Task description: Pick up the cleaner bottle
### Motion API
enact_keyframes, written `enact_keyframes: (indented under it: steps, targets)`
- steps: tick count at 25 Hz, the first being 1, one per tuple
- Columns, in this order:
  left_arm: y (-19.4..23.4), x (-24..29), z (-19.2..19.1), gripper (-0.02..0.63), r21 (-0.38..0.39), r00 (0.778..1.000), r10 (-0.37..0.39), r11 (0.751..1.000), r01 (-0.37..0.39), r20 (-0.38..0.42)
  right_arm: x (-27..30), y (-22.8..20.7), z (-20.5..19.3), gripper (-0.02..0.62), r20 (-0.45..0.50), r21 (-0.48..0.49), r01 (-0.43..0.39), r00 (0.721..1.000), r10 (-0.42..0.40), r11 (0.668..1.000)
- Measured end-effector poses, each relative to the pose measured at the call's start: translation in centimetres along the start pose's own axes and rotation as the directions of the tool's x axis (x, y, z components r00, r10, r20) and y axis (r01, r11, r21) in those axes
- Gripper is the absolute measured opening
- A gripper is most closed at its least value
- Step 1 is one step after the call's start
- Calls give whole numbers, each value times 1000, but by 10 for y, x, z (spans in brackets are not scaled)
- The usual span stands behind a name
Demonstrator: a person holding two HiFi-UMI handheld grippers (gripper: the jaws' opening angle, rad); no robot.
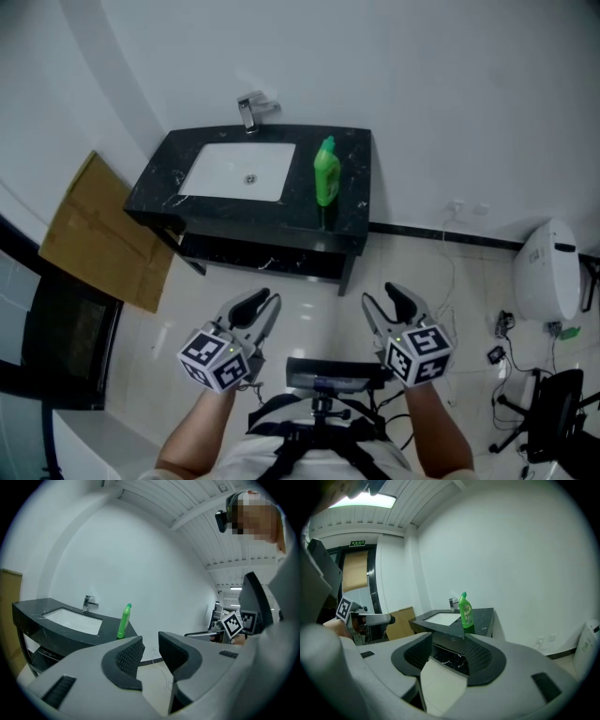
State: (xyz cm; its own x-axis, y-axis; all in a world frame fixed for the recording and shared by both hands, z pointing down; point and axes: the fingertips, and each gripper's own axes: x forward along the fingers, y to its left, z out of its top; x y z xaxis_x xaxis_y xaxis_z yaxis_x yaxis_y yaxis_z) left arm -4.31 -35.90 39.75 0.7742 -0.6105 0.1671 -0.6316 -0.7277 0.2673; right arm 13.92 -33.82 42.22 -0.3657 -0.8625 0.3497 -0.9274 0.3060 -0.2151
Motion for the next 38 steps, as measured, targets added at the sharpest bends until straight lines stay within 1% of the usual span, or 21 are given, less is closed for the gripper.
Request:
enact_keyframes:
  steps: [6, 12, 19, 26, 34, 38]
  targets:
    - [5, 8, 1, 97, -3, 1000, 21, 1000, -21, -8, 8, -5, -1, 210, -16, 6, -21, 1000, 21, 1000]
    - [18, 17, 6, 97, -8, 1000, 7, 1000, -7, -1, 20, -7, 3, 210, -27, 1, -6, 1000, 6, 1000]
    - [45, 32, 13, 97, -14, 999, -43, 999, 43, -9, 41, -6, 10, 210, -34, 12, 43, 999, -43, 999]
    - [85, 41, 25, 97, -13, 995, -100, 995, 100, -26, 71, 1, 21, 210, -25, 24, 106, 994, -106, 994]
    - [125, 54, 38, 97, -2, 984, -171, 985, 171, -45, 102, 14, 29, 210, -30, 42, 172, 985, -171, 984]
    - [130, 62, 34, 97, -8, 977, -202, 979, 201, -65, 106, 13, 28, 210, -32, 41, 197, 980, -195, 980]
